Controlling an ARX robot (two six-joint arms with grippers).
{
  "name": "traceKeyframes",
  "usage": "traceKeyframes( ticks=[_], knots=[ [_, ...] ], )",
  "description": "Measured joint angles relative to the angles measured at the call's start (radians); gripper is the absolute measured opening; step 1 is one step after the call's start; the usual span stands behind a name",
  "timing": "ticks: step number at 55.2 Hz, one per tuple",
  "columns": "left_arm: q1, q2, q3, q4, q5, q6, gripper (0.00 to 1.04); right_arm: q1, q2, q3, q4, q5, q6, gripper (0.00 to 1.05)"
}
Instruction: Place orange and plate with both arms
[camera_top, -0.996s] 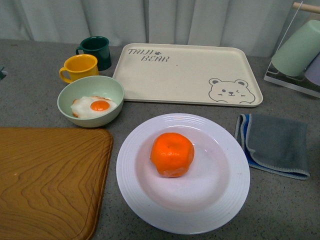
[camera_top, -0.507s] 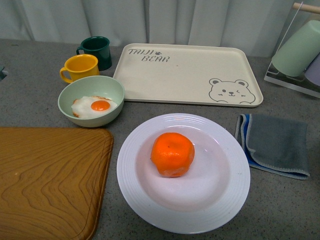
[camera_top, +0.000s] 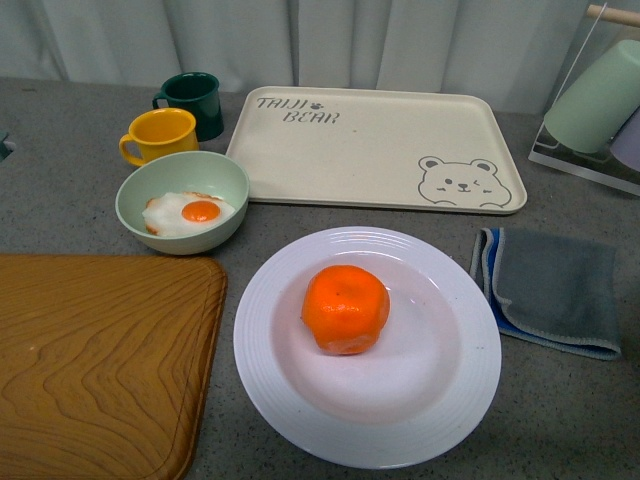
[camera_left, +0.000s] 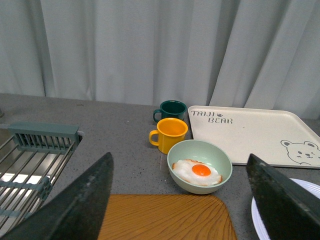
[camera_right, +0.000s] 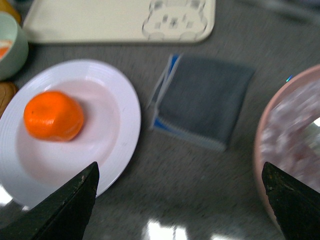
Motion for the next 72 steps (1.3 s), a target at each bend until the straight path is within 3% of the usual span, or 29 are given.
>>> traceKeyframes(
  ticks=[6, 24, 63, 72],
  knots=[
    [0.0, 0.0, 0.0, 0.0, 0.0, 0.002, 1.0, 0.023, 0.234, 0.089, -0.036, -0.029, 0.064, 0.95],
    [0.0, 0.0, 0.0, 0.0, 0.0, 0.002, 0.98, 0.102, 0.733, 0.344, -0.036, -0.018, 0.153, 0.95],
    [0.0, 0.0, 0.0, 0.0, 0.0, 0.002, 0.98, 0.212, 1.053, 0.639, -0.127, 0.001, 0.27, 0.95],
    [0.0, 0.0, 0.0, 0.0, 0.0, 0.002, 0.98, 0.211, 1.071, 0.66, -0.153, 0.011, 0.273, 0.73]
  ],
)
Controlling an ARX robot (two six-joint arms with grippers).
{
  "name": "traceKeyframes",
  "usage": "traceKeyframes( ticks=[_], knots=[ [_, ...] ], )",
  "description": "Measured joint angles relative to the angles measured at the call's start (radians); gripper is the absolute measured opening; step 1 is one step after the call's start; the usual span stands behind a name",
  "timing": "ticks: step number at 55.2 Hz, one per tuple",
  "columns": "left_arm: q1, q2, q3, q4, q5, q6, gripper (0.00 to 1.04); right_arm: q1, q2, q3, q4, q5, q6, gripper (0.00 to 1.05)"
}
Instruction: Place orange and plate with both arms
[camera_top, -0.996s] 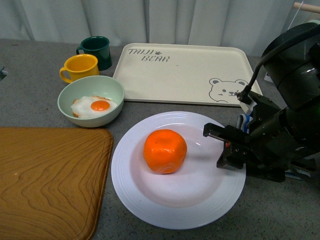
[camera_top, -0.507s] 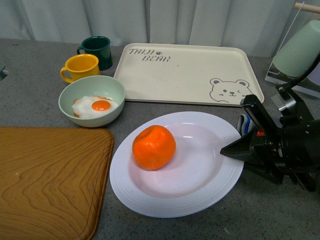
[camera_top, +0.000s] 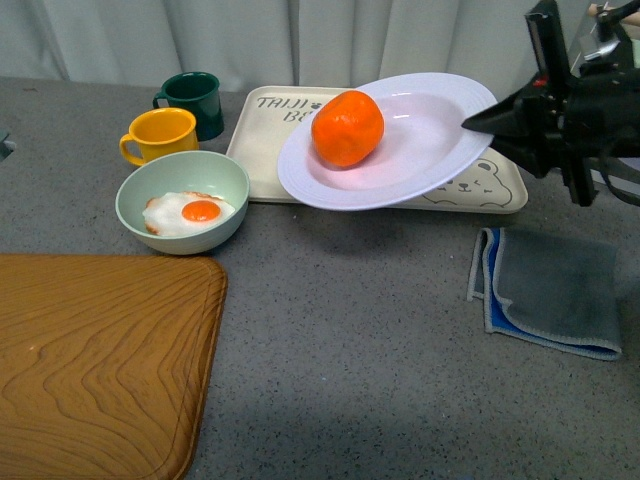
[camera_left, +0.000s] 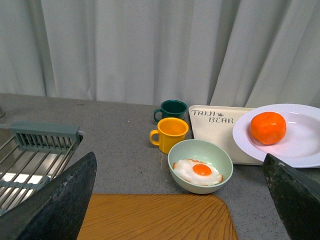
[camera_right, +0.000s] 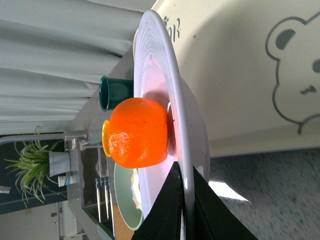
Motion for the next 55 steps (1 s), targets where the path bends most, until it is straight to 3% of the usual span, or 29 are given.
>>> traceKeyframes(
  ticks=[16, 28, 39, 55],
  knots=[
    [0.0, 0.0, 0.0, 0.0, 0.0, 0.0, 0.98, 0.045, 0.251, 0.394, -0.172, 0.037, 0.021, 0.01],
    [0.0, 0.0, 0.0, 0.0, 0.0, 0.0, 0.98, 0.056, 0.351, 0.566, -0.311, 0.091, -0.033, 0.02],
    [0.0, 0.0, 0.0, 0.0, 0.0, 0.0, 0.98, 0.05, 0.329, 0.494, -0.314, 0.208, -0.142, 0.35],
    [0.0, 0.0, 0.0, 0.0, 0.0, 0.0, 0.98, 0.037, 0.15, 0.265, -0.272, 0.284, -0.373, 0.78]
  ],
)
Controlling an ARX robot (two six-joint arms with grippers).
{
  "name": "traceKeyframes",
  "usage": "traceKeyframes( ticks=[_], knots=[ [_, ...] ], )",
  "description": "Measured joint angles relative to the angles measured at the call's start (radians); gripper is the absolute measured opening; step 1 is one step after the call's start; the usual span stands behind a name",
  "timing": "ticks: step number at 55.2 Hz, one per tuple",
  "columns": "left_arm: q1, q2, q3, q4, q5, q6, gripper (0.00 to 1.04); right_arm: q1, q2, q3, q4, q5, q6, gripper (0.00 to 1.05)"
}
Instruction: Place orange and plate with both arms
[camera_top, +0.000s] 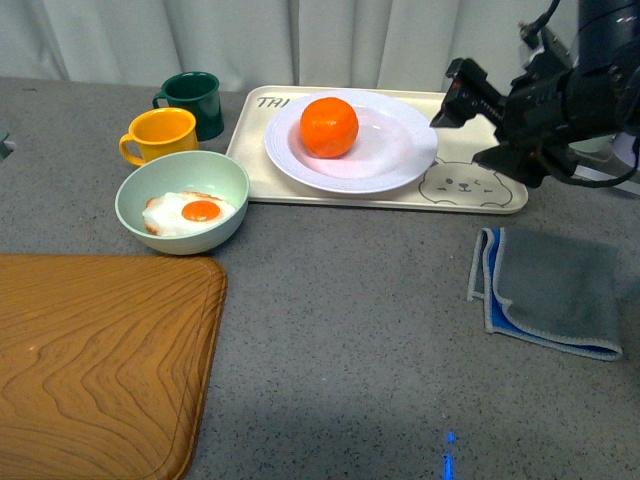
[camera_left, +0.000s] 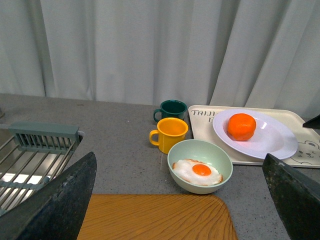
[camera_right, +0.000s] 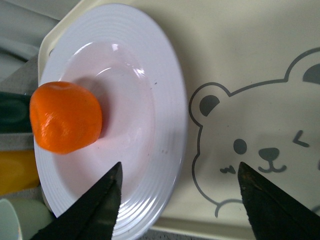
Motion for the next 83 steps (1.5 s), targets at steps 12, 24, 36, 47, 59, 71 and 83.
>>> traceKeyframes(
  ticks=[12, 24, 36, 47, 59, 71, 83],
  knots=[
    [0.0, 0.0, 0.0, 0.0, -0.002, 0.0, 0.98, 0.001, -0.201, -0.401, 0.721, 0.418, -0.39, 0.62],
    [0.0, 0.0, 0.0, -0.001, -0.002, 0.0, 0.98, -0.035, -0.432, -0.732, 1.012, 0.427, -0.543, 0.26],
    [0.0, 0.0, 0.0, -0.001, -0.002, 0.0, 0.98, -0.06, -0.616, -0.967, 1.024, 0.397, -0.568, 0.01],
    [0.0, 0.0, 0.0, -0.001, -0.002, 0.0, 0.98, -0.095, -0.814, -1.077, 0.933, 0.351, -0.57, 0.01],
    [0.0, 0.0, 0.0, -0.001, -0.002, 0.0, 0.98, -0.129, -0.996, -1.187, 0.867, 0.332, -0.57, 0.01],
    [0.0, 0.0, 0.0, -0.001, -0.002, 0.0, 0.98, -0.129, -1.189, -1.267, 0.753, 0.33, -0.57, 0.01],
    [0.0, 0.0, 0.0, -0.001, -0.002, 0.0, 0.98, -0.129, -1.363, -1.31, 0.625, 0.33, -0.57, 0.01]
  ],
)
